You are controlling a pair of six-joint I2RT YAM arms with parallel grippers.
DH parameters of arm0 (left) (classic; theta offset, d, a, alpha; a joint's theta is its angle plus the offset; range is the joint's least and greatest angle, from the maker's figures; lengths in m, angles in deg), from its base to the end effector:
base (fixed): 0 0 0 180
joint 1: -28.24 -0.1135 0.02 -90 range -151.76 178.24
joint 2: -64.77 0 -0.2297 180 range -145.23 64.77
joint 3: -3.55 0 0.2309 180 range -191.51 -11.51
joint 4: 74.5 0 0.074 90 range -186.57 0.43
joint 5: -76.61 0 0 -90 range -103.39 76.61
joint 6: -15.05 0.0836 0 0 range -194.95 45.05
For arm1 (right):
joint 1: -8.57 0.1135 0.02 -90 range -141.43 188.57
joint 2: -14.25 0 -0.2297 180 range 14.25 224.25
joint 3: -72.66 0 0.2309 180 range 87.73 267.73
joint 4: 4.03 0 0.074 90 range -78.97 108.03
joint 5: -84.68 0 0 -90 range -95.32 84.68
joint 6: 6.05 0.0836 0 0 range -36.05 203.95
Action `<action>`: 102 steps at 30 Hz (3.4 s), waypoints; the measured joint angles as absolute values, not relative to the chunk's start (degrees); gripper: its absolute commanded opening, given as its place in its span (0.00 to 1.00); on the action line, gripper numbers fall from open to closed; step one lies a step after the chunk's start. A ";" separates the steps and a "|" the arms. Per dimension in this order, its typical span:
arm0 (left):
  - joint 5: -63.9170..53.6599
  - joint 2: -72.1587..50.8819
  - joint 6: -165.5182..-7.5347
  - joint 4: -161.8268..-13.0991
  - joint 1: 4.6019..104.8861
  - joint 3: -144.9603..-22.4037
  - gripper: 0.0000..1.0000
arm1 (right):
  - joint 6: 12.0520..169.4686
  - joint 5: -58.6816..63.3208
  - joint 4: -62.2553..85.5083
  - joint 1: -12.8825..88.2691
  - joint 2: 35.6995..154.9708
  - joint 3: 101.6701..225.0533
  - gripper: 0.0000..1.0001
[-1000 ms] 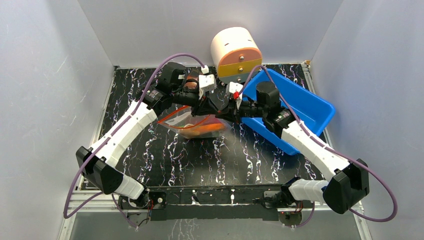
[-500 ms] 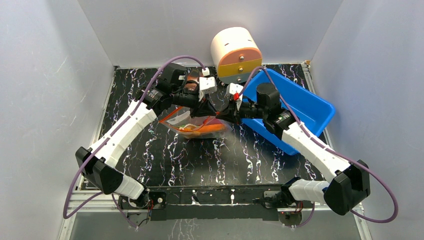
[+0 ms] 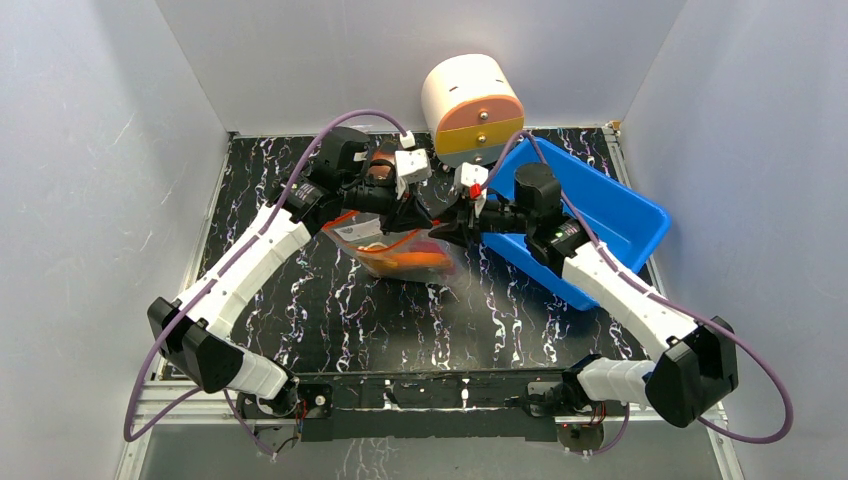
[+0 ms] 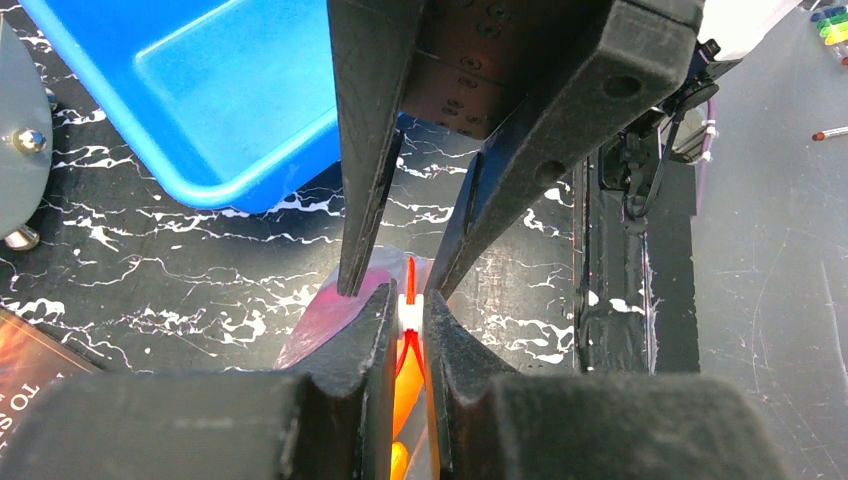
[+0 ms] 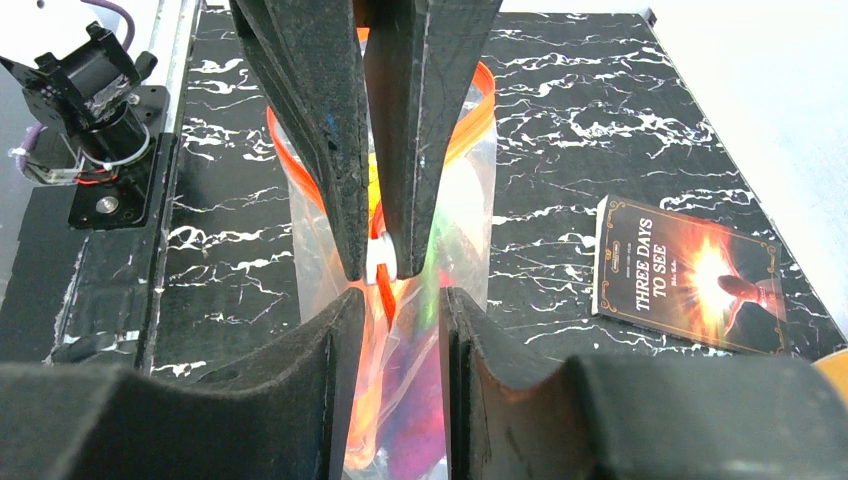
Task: Place the food in the zip-top bag and seal the zipper
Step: Zip the zipper food storage bag at the center of the board.
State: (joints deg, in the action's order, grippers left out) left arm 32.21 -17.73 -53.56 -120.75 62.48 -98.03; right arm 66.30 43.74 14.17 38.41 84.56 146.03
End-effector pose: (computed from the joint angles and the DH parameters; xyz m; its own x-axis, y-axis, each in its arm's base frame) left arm 0.2360 -0.2329 0.3562 -0.0163 0.3197 -0.9474 0.9935 0.1118 0.0207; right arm 0.2266 0.2028 0.3085 0.0747 -0.1862 -0.9797 -0.9821 0.1565 -0.1047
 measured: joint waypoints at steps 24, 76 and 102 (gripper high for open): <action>31.60 -17.73 -53.32 -120.24 62.46 -98.01 0.00 | 66.08 44.11 12.53 39.22 87.09 146.03 0.00; 25.66 -16.14 -46.98 -129.86 62.53 -99.17 0.00 | 67.08 43.50 13.99 39.00 84.64 145.13 0.37; 25.44 -16.16 -44.97 -131.32 62.53 -99.19 0.00 | 64.11 42.53 15.46 42.35 88.23 148.37 0.00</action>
State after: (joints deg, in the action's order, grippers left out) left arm 25.44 -16.16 -44.97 -131.32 62.53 -99.19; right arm 64.11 42.53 15.46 42.35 88.23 148.37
